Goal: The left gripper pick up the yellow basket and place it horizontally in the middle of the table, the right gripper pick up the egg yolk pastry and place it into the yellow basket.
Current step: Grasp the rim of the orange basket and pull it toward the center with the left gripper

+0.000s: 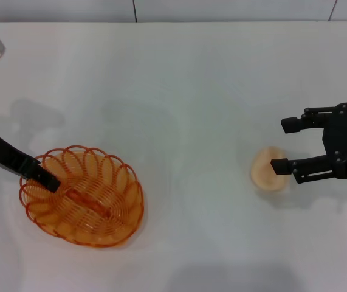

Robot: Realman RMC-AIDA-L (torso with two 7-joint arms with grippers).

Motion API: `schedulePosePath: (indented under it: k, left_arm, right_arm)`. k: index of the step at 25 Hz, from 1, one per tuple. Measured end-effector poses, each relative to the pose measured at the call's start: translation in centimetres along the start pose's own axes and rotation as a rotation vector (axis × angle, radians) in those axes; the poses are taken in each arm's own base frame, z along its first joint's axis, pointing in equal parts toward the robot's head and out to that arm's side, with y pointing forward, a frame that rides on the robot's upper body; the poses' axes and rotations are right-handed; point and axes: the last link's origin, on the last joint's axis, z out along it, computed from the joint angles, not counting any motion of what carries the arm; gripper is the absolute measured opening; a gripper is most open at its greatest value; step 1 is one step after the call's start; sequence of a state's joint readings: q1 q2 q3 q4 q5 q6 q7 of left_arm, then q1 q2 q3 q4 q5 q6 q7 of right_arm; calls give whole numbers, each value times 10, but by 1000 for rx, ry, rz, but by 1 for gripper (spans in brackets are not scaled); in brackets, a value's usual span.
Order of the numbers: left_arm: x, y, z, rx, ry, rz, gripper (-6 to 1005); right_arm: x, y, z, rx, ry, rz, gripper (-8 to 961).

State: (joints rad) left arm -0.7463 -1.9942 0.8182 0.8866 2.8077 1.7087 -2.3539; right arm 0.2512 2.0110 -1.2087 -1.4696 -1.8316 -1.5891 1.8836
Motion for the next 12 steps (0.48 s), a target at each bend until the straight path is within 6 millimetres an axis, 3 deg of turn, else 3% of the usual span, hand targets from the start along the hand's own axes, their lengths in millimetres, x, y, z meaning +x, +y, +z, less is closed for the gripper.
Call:
schedulePosePath:
  k: [12]
  left_arm:
    - [3, -4, 2, 29, 23, 1, 507]
  right_arm:
    - [0, 0, 0, 0, -1, 1, 814]
